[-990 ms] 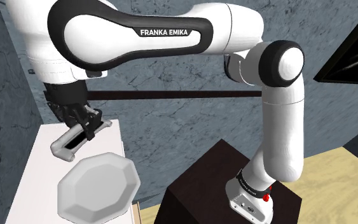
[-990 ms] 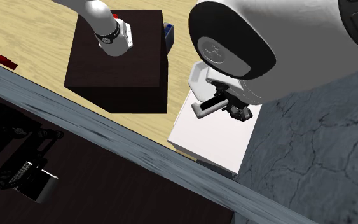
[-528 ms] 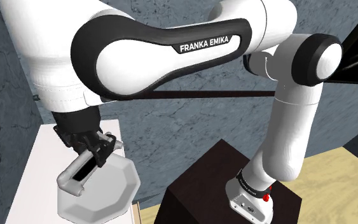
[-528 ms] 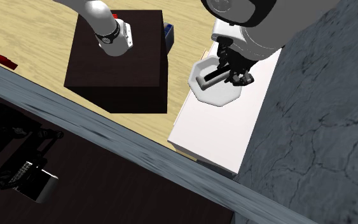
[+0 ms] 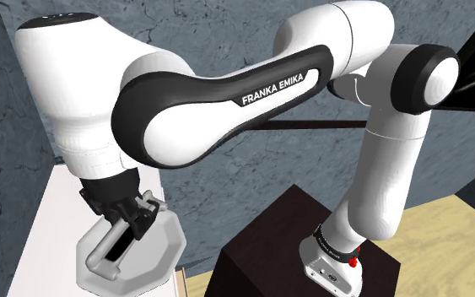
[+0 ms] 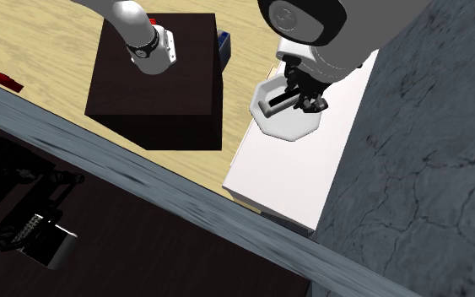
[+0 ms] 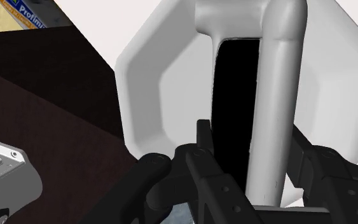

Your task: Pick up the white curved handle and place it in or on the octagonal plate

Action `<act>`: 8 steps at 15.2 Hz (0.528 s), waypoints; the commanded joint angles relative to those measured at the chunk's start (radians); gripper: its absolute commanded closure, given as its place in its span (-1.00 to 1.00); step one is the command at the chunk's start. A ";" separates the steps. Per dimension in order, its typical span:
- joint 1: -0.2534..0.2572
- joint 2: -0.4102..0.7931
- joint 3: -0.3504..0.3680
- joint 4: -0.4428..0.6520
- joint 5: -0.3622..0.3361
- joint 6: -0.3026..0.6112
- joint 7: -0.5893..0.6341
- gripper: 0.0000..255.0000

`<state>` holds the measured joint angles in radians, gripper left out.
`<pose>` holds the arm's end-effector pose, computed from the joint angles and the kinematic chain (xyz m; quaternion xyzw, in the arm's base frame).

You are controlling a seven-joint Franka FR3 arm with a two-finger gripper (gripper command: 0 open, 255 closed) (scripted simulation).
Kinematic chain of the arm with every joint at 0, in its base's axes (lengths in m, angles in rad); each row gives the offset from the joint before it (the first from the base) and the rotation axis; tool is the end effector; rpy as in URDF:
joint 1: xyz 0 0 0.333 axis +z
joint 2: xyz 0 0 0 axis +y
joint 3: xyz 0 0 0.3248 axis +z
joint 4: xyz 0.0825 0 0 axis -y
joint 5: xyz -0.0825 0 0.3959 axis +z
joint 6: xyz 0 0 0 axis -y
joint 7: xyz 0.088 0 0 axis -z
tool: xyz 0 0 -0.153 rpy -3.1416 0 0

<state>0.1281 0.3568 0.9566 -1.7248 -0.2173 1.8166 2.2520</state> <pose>0.3473 0.5137 0.3981 0.8463 -0.5284 -0.0362 0.0573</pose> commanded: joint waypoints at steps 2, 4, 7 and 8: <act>-0.001 0.009 -0.006 -0.032 -0.009 0.038 0.004 1.00; 0.002 0.019 -0.011 -0.049 -0.018 0.061 0.008 1.00; 0.005 0.025 -0.014 -0.059 -0.024 0.075 0.011 1.00; 0.005 0.025 -0.014 -0.059 -0.024 0.075 0.011 1.00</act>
<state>0.1326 0.3811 0.9426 -1.7823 -0.2407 1.8894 2.2628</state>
